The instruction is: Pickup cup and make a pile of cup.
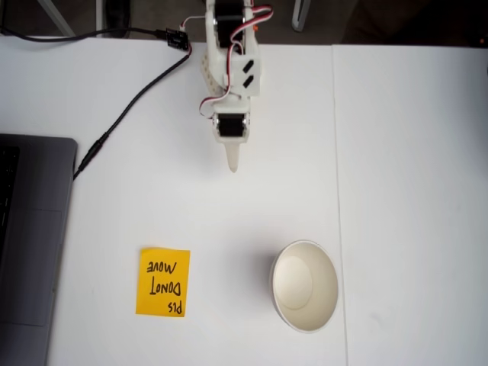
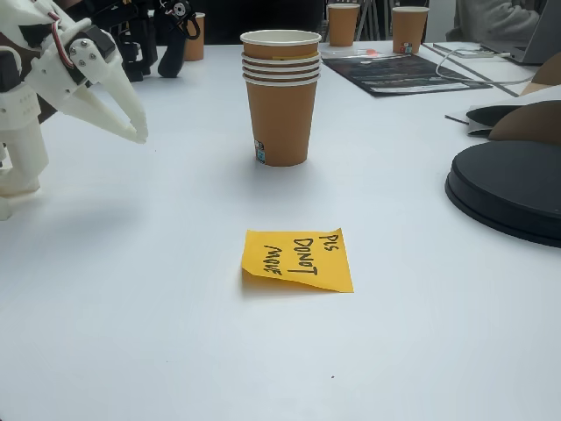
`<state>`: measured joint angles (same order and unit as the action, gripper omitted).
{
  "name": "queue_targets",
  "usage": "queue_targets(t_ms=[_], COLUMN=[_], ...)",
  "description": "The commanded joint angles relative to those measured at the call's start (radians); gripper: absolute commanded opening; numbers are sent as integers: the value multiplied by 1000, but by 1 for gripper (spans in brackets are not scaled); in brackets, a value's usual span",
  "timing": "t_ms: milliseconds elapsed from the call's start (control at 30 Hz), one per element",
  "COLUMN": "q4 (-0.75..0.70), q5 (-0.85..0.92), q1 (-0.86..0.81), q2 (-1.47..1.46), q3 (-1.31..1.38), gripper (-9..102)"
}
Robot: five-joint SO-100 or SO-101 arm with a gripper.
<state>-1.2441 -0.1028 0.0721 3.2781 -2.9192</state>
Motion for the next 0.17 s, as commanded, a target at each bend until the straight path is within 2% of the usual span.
queue_targets(t_ms=[0,133], q4=[20,20], q5=[8,8], q1=[3,3], q2=[6,6], q3=[9,9], gripper=[-7,-7])
